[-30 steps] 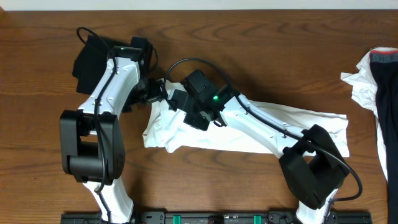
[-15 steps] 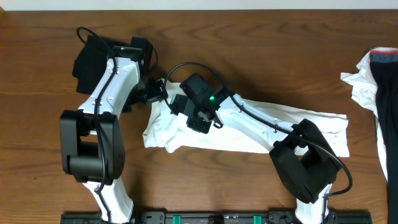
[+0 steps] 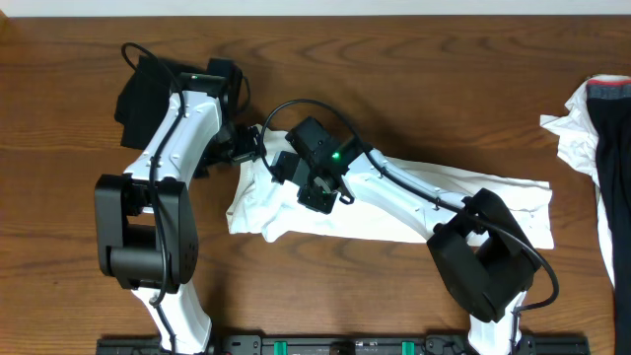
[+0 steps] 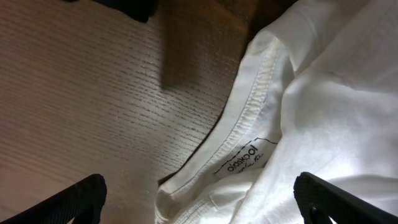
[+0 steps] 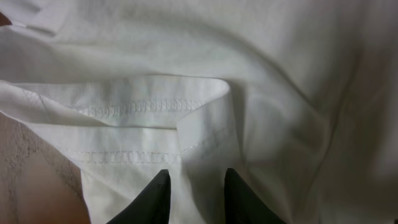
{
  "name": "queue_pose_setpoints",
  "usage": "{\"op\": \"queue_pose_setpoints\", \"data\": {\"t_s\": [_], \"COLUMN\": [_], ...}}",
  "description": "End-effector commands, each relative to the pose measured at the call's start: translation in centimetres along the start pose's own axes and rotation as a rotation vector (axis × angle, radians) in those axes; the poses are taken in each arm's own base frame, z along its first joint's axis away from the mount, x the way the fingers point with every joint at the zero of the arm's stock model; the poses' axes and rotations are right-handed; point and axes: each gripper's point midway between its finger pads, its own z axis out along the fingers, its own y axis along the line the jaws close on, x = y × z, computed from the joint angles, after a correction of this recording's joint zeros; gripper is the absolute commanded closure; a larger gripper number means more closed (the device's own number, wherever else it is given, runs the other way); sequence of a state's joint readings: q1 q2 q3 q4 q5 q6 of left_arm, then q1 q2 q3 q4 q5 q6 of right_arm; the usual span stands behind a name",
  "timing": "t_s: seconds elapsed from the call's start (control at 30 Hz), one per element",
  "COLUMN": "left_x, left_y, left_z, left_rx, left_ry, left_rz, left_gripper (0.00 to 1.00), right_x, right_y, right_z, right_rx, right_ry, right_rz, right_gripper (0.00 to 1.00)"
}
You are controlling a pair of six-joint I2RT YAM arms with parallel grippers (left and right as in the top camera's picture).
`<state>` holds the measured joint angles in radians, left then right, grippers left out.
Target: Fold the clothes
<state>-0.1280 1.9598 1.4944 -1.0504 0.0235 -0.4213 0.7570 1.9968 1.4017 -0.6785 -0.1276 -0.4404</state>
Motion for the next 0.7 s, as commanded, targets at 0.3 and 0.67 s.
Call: {"op": "queue_pose_setpoints", "data": {"t_s": [0.3,0.67], "left_x": [0.35,0.35], "left_y": [0.22,0.22], "left_z": [0.62,0.62], "left_rx": [-0.013,-0.013], "left_ry": [0.022,0.022], "left_rz": [0.001,0.001], "left_gripper": [0.02,0.02], "right_x": [-0.34,-0.15], "right_y": [1.45,1.48], "right_z": [0.18,0.52], "right_rx": [-0.053,-0.055], "right_ry": [-0.005,0.001], "right_rz": [0.012,0.013], "right_gripper": [0.68,0.66]}}
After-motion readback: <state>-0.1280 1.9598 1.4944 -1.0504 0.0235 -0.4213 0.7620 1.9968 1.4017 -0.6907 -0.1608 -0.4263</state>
